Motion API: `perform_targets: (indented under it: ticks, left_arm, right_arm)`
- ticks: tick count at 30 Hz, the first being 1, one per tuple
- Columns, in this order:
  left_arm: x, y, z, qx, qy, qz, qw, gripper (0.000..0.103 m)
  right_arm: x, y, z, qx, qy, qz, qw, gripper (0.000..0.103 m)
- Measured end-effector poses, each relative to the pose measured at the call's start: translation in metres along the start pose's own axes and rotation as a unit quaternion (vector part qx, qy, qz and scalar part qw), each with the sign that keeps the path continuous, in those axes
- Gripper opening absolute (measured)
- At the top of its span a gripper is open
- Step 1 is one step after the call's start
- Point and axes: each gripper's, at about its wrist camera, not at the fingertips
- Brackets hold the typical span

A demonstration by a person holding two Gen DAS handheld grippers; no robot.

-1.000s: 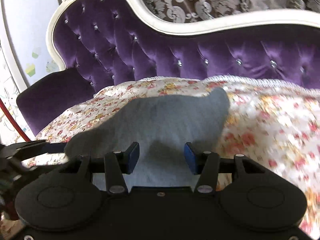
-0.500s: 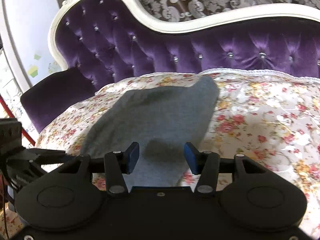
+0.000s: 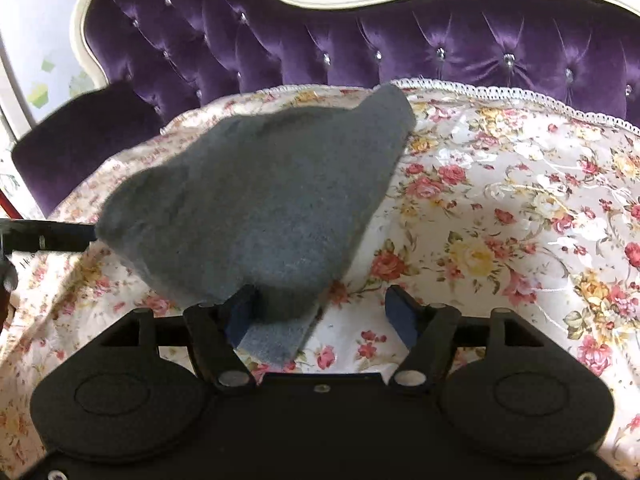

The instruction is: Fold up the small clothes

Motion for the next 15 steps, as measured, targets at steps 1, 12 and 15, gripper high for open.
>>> perform_targets:
  ticks: [1, 12, 15]
  left_arm:
    - [-0.001, 0.002, -0.003, -0.014, 0.008, -0.014, 0.9998, 0.083]
    - [0.026, 0.038, -0.015, -0.046, 0.018, 0.015, 0.9987, 0.063]
    - [0.043, 0.033, -0.010, -0.062, -0.003, 0.010, 0.9980, 0.003]
  right_arm:
    - [-0.003, 0.001, 0.000, 0.003, 0.009, -0.007, 1.000, 0.073]
    - [-0.023, 0.013, -0.005, 0.034, 0.045, -0.017, 0.998, 0.075]
    - [-0.021, 0.017, -0.003, 0.042, 0.044, -0.019, 0.998, 0.075]
Point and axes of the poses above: each gripper's, at about its wrist camera, not at the fingertips, and x roughly the way its jaws point, y to its right, z to its underside, and after that the axes turned 8 degrees about -z, right-handed
